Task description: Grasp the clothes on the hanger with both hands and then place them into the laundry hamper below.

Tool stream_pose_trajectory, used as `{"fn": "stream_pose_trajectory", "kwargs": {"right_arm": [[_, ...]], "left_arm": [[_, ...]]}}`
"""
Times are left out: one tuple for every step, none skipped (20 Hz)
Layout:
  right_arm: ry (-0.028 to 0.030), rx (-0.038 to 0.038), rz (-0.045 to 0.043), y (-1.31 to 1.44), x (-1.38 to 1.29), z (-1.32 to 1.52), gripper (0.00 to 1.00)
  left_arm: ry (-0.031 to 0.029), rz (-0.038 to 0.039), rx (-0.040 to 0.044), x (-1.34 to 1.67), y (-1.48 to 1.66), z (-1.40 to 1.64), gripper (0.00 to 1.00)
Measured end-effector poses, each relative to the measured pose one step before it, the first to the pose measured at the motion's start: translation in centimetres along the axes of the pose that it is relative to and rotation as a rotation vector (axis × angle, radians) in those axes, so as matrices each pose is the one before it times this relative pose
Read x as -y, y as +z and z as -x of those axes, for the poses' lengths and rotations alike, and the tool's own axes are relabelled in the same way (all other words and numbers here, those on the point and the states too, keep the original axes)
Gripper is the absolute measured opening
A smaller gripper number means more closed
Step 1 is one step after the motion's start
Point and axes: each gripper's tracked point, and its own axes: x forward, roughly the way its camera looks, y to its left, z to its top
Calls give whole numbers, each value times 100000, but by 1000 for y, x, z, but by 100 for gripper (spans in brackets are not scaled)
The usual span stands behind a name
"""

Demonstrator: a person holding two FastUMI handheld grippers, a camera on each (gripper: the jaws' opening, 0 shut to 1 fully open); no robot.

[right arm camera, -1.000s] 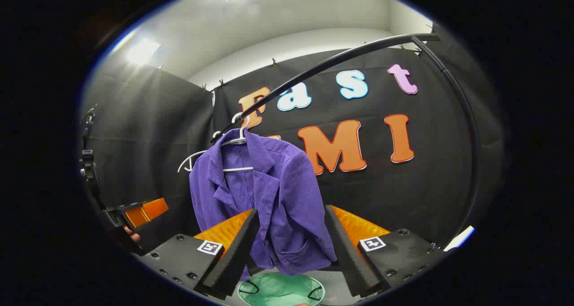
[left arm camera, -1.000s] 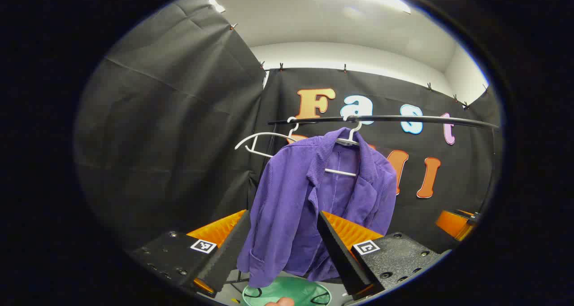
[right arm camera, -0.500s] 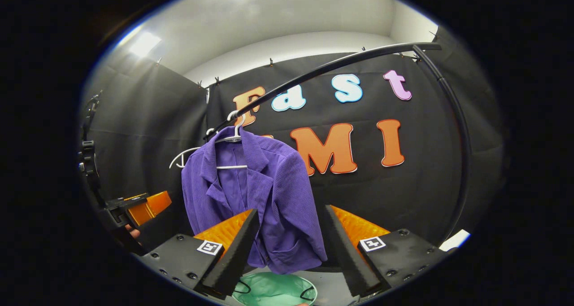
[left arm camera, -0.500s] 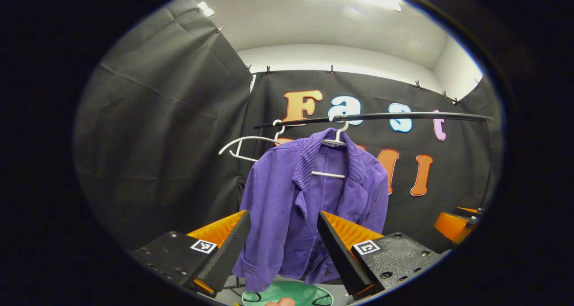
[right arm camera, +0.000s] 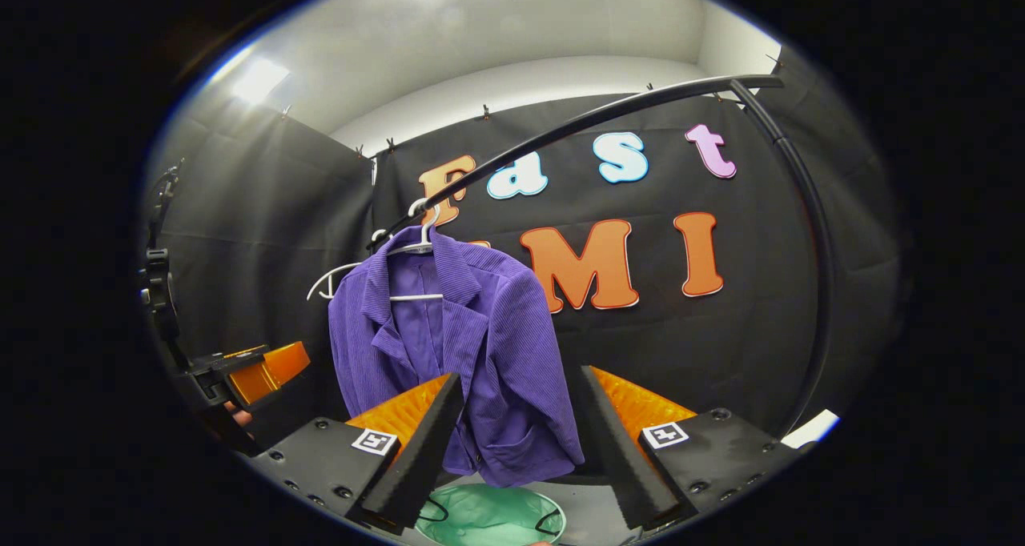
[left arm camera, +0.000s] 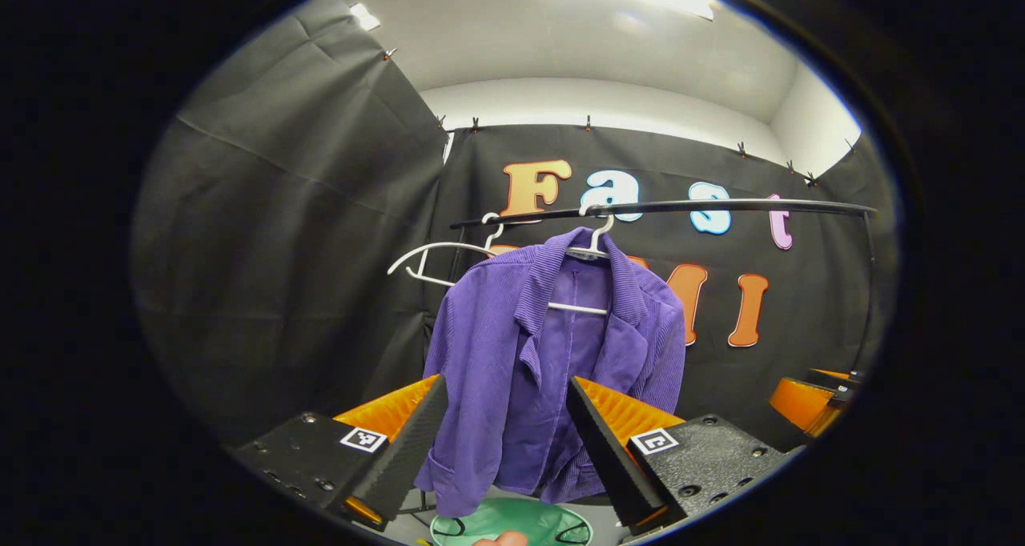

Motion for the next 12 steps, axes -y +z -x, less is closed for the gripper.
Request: {"fn": "stream_pose_trajectory", "kwargs": {"right_arm": [[114, 89, -33, -6, 37, 113, 89], [154, -39, -380, -120, -26, -35, 89], [476, -139, -720, -123, -199, -113, 89], [758, -174, -755, -227, -313, -265, 89], [905, -260, -410, -51, -146, -232, 89], [747, -229, 46, -155, -274, -391, 89], [833, -9, 426, -5, -172, -517, 89], [779, 84, 437, -139, -131, -769, 89], [932, -46, 116, 8, -228, -766, 89], [1151, -273, -461, -164, -364, -1016, 89], [1457, -426, -727, -69, -375, -1088, 89], [1392, -588, -803, -151, -452, -1234, 89]], "left_arm": [[489, 171, -129, -103, -38, 52, 95], [511, -4, -326, -112, 17, 65, 95], [459, -51, -457, 13, 6, 5, 95], [402, 167, 23, -21, 101, -58, 99], [462, 112, 126, -58, 149, -91, 96], [393, -238, -133, -76, 75, -76, 96], [281, -542, -363, -129, -105, -19, 96], [110, -587, -401, -84, -77, -72, 94], [-97, -680, -277, -75, -33, -24, 92], [151, -770, 145, -107, 119, -366, 99], [238, -691, 631, -123, 286, -331, 99], [299, -336, 787, -81, 372, -514, 95]]}}
